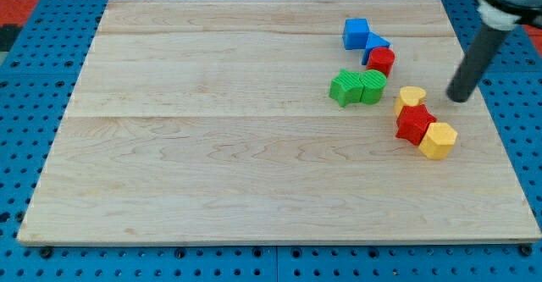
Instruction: Move red star below to the yellow heart
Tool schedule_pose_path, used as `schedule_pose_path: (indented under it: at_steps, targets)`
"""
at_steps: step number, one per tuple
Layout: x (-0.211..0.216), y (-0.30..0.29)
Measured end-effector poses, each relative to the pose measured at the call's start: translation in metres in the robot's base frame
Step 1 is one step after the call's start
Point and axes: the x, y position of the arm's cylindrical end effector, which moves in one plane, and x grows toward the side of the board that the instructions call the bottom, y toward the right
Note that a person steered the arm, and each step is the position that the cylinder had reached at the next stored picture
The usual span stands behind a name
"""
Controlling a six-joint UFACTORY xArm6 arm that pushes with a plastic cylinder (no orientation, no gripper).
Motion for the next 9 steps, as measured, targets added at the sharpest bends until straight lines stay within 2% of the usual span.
schedule_pose_path:
  at_steps: [1,2,4,5,6,8,9]
  targets:
    - [0.005,-0.055]
    - [0.018,-0.065]
    - [0.022,0.069]
    - [0.041,0.097]
    - [0.056,0.066]
    - [0.063,-0.057]
    - [0.085,-0.092]
